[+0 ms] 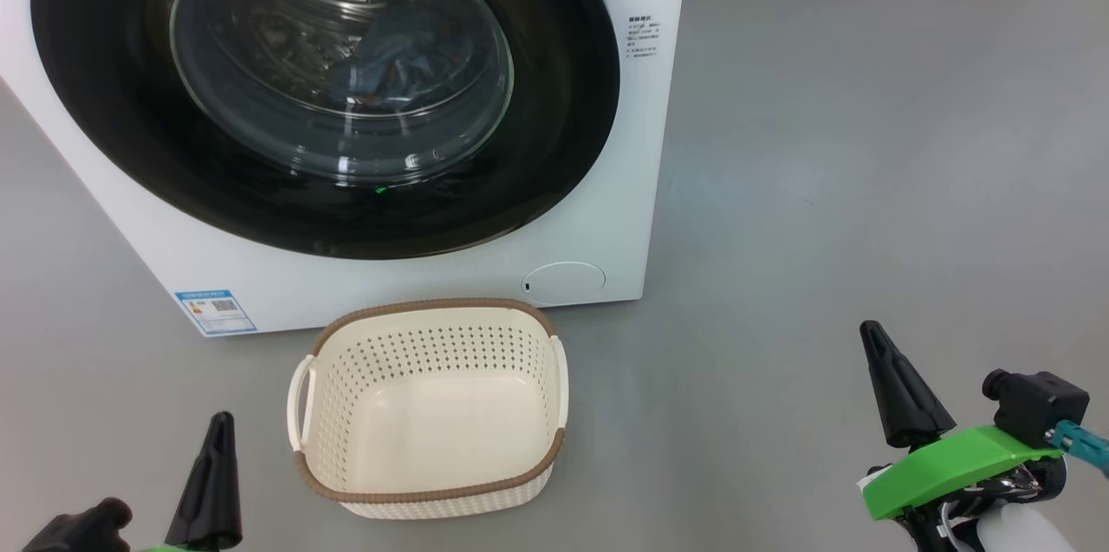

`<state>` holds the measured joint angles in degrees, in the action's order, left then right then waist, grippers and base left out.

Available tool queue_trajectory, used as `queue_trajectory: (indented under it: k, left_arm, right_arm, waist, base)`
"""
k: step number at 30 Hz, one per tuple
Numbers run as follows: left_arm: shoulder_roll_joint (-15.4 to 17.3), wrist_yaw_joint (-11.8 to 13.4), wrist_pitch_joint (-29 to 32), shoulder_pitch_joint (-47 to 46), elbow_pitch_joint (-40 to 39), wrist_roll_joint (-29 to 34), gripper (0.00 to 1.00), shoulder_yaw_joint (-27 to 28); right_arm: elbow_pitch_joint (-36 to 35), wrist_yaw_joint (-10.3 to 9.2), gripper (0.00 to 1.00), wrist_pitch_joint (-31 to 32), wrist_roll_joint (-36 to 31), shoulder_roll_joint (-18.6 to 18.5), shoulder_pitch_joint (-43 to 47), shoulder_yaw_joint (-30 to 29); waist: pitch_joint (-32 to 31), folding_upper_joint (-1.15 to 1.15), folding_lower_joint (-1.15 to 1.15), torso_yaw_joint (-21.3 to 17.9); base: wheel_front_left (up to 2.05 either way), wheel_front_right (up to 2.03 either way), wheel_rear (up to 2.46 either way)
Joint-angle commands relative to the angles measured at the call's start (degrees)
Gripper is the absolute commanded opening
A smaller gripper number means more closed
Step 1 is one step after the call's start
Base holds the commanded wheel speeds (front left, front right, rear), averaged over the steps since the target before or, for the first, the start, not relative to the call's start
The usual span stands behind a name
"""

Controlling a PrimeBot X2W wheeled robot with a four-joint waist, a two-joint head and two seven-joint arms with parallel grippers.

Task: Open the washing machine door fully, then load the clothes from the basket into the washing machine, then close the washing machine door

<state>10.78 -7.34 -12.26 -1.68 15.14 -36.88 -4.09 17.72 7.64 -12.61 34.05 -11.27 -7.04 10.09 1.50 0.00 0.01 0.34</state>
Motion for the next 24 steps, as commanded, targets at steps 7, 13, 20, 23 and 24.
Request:
queue_trajectory:
  k: [7, 13, 20, 23, 24]
  left_arm:
    - [0.07, -0.04, 1.46, -1.75, -1.11, -4.53, 0.00, 1.62]
    - [-0.39, -0.04, 2.47, -1.91, -1.11, -7.49, 0.00, 2.14]
    - [-0.93, -0.05, 3.65, -2.10, -1.10, -10.96, 0.00, 2.76]
    - [-1.16, -0.05, 4.16, -2.18, -1.10, -12.45, 0.00, 3.02]
    - [-1.24, -0.05, 4.33, -2.21, -1.10, -12.95, 0.00, 3.11]
  right_arm:
    - [-1.66, -0.03, 0.00, 1.49, 5.20, -0.05, -1.45, -1.83]
    - [-1.78, -0.03, 0.00, 2.45, 8.35, 0.39, -1.32, -2.62]
    - [-1.92, -0.04, 0.00, 3.60, 12.03, 0.91, -1.15, -3.56]
    - [-1.98, -0.05, 0.00, 4.09, 13.61, 1.13, -1.08, -3.96]
    - [-2.00, -0.05, 0.00, 4.26, 14.13, 1.21, -1.06, -4.10]
  waist:
    - [-0.10, 0.00, -0.01, -0.03]
    - [-0.17, 0.00, -0.01, -0.04]
    - [-0.25, 0.00, -0.01, -0.06]
    - [-0.29, 0.00, -0.01, -0.07]
    - [-0.30, 0.00, -0.01, -0.08]
  base:
    - [0.00, 0.00, 0.00]
    - [0.00, 0.00, 0.00]
    - [0.00, 0.00, 0.00]
    - [0.00, 0.00, 0.00]
    - [0.00, 0.00, 0.00]
